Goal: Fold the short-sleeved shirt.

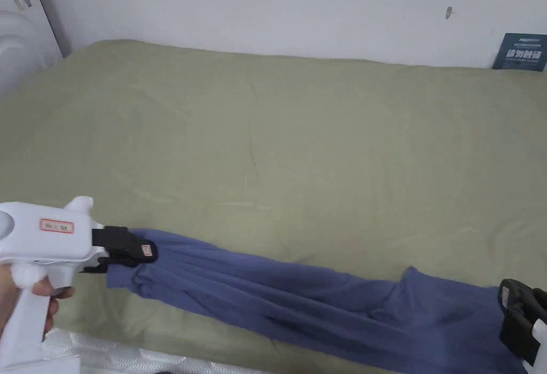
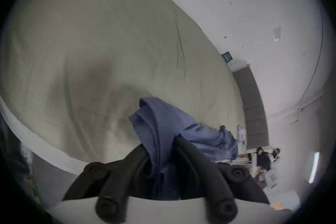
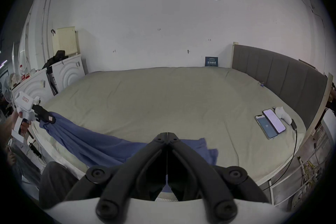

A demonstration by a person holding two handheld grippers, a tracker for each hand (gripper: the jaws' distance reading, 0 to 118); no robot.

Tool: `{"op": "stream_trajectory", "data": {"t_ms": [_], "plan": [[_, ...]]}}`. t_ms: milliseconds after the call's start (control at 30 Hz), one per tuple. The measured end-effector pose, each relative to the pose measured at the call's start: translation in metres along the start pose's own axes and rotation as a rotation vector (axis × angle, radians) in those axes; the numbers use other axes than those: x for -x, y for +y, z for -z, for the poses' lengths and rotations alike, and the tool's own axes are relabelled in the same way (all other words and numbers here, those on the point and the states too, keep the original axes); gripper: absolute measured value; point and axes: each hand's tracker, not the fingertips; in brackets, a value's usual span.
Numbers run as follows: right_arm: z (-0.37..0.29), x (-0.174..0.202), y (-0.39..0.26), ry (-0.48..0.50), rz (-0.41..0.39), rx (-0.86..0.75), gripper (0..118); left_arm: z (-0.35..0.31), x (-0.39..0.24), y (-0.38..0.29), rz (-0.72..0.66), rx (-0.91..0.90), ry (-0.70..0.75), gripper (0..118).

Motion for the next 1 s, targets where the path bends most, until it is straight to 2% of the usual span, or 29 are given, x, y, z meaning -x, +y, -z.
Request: {"op": "stream_trajectory", "data": {"t_ms": [33,200,367,533,633,700,733,767,800,833,1000], "plan": [[-0.002,-0.001,0.002,0.004,-0.003,-0.015,0,-0.004,-0.009,-0.004,0.057,-0.005,0.044,6],[-0.010,-0.004,0.015,-0.006,-0.032,-0.076,0,-0.008,-0.068,-0.020,0.213,0.002,0.082,6],[-0.015,-0.005,0.019,-0.024,-0.063,-0.113,0,0.025,-0.147,-0.051,0.368,0.040,0.087,6],[-0.018,-0.010,0.017,-0.017,-0.034,-0.116,0,0.088,-0.204,-0.078,0.468,0.142,0.104,6],[-0.019,-0.017,0.015,0.028,0.055,-0.087,0,0.138,-0.226,-0.099,0.472,0.163,0.125,6],[-0.020,-0.021,0.015,0.026,0.069,-0.084,0,0.171,-0.234,-0.116,0.503,0.195,0.147,9],[-0.020,-0.022,0.014,0.024,0.068,-0.082,0,0.185,-0.236,-0.122,0.513,0.203,0.160,26],[-0.020,-0.023,0.013,0.020,0.068,-0.079,0,0.198,-0.235,-0.128,0.548,0.211,0.163,64],[-0.020,-0.024,0.013,0.015,0.067,-0.074,0,0.207,-0.234,-0.134,0.548,0.226,0.138,114],[-0.019,-0.026,0.012,0.013,0.068,-0.069,0,0.214,-0.232,-0.136,0.543,0.247,0.120,118],[-0.015,-0.030,0.006,0.009,0.070,-0.043,0,0.177,-0.219,-0.116,0.403,0.201,0.004,118]]}}
